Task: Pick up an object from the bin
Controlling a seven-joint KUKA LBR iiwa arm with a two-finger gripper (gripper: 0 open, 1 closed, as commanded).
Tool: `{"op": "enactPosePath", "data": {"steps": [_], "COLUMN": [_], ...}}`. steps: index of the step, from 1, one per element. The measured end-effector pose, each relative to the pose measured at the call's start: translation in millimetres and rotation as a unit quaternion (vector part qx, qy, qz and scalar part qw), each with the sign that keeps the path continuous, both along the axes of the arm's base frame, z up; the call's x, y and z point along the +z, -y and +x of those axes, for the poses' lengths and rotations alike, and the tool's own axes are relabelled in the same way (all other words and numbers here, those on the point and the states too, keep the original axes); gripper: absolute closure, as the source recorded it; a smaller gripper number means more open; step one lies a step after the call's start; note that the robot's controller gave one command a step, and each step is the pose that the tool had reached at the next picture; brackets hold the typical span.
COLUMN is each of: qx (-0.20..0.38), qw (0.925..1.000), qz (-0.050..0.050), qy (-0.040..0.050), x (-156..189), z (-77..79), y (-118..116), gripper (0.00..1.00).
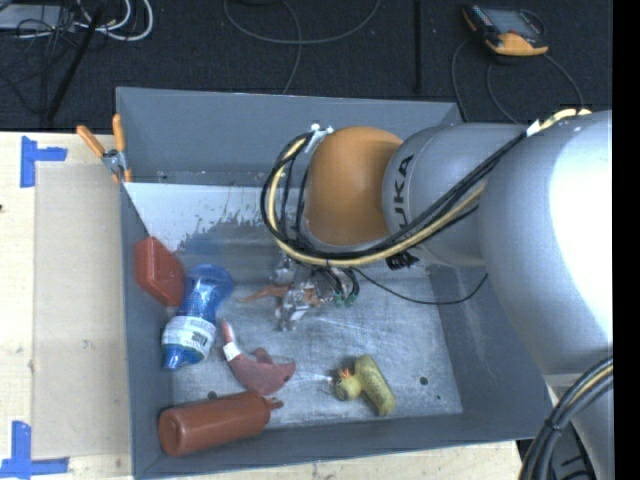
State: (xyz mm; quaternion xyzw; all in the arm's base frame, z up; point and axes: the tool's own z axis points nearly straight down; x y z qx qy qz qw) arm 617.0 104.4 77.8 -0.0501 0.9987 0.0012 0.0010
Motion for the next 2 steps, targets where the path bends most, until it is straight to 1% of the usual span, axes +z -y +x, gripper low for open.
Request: {"op": "enactPosePath", "data": {"steps": [1, 2], "qx": [0.0, 0.0], "qw": [1.0, 1.0], "qz": [-0.001, -0.001], "qy": [-0.0043, -0.0015], "x": [17.6, 36.3], "z": [-2.2, -0.4], "y": [0.6, 0.5], "gripper": [1.0, 1.0]}}
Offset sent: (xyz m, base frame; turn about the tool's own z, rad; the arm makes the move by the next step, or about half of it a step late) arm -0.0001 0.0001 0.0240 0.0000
